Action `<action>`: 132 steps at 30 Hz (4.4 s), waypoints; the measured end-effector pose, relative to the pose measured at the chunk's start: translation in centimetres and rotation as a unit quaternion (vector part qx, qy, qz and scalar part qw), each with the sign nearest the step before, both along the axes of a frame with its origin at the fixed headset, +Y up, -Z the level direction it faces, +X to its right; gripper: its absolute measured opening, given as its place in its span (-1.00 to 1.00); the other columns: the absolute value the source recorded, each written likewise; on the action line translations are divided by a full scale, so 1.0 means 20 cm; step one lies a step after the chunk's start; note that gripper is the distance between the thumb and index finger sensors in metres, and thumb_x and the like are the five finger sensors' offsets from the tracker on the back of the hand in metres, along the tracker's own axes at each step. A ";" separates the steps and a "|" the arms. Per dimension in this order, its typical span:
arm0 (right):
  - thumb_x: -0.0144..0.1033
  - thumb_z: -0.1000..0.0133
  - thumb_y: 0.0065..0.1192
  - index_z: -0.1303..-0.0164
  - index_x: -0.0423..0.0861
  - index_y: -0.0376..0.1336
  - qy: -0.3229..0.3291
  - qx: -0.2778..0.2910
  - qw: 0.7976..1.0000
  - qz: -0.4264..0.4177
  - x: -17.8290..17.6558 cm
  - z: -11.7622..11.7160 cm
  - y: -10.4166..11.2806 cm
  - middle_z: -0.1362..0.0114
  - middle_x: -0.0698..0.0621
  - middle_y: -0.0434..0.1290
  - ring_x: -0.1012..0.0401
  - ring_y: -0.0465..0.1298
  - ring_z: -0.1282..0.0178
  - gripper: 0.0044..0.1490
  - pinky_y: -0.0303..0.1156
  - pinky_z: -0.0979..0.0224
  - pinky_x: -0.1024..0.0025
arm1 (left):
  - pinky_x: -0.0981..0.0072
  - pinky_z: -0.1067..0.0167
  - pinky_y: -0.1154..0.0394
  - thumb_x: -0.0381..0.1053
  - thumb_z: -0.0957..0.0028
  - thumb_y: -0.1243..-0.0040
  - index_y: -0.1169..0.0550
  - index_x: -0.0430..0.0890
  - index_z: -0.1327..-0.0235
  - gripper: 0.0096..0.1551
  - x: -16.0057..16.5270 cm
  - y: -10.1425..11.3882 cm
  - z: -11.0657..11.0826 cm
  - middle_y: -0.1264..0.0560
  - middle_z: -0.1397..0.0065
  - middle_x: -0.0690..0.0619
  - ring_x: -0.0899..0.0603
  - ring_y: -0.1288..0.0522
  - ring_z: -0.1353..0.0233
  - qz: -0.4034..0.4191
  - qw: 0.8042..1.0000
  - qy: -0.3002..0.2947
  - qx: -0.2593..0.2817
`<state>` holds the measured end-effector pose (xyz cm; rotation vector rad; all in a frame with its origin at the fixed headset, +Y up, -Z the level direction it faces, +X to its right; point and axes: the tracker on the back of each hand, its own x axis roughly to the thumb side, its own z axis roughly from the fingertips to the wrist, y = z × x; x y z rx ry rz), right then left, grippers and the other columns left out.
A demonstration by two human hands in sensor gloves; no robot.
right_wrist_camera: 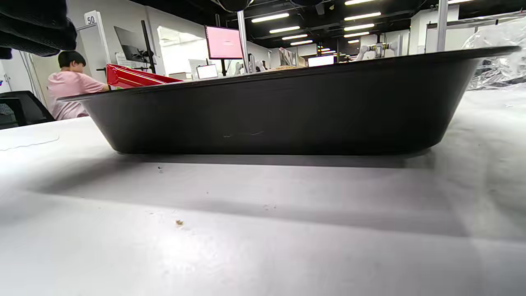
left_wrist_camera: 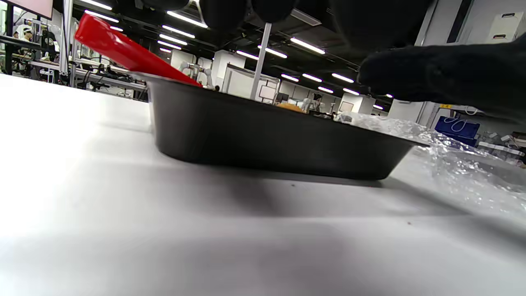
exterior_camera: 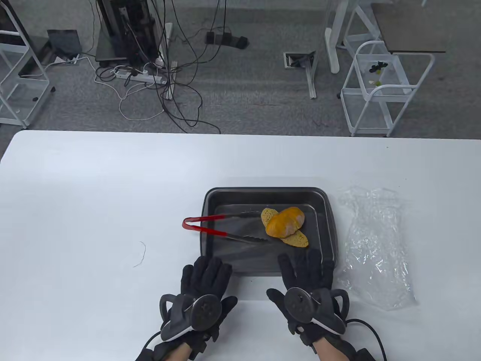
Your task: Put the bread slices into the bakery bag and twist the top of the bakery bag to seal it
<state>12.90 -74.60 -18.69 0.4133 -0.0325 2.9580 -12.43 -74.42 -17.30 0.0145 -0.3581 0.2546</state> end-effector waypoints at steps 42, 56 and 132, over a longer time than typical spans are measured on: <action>0.23 0.06 0.38 -0.67 -0.18 -0.04 -0.184 0.101 0.977 0.035 0.43 -0.13 0.34 -0.71 -0.38 0.09 -0.45 0.07 -0.64 0.25 -0.15 -0.52 -0.51 | -0.41 -0.60 -0.06 0.34 -0.01 -0.15 -0.23 0.05 -0.59 -0.11 0.08 0.02 0.04 -0.24 -0.70 -0.09 -0.40 -0.23 -0.67 0.023 0.997 -0.077 0.001; 0.41 0.07 0.25 -0.68 -0.27 -0.29 -0.384 -0.148 0.910 -0.055 1.17 -0.48 0.16 -0.72 -0.47 -0.21 -0.51 -0.13 -0.64 0.47 -0.20 -0.51 -0.53 | -0.41 -0.59 -0.06 0.34 0.00 -0.16 -0.24 0.05 -0.59 -0.11 0.15 0.05 0.09 -0.24 -0.70 -0.11 -0.40 -0.23 -0.67 0.004 0.995 -0.096 0.002; 0.04 0.01 0.23 -0.47 -0.21 0.22 0.146 0.334 0.922 0.131 -0.04 0.30 0.59 -0.66 -0.27 0.18 -0.31 0.24 -0.61 -0.10 0.01 -0.58 -0.41 | 0.03 -0.26 -0.62 0.24 -0.10 0.01 -0.62 -0.08 -0.18 -0.40 -0.46 0.17 0.01 -0.83 0.41 0.13 -0.01 -0.79 0.40 0.421 0.897 0.116 0.071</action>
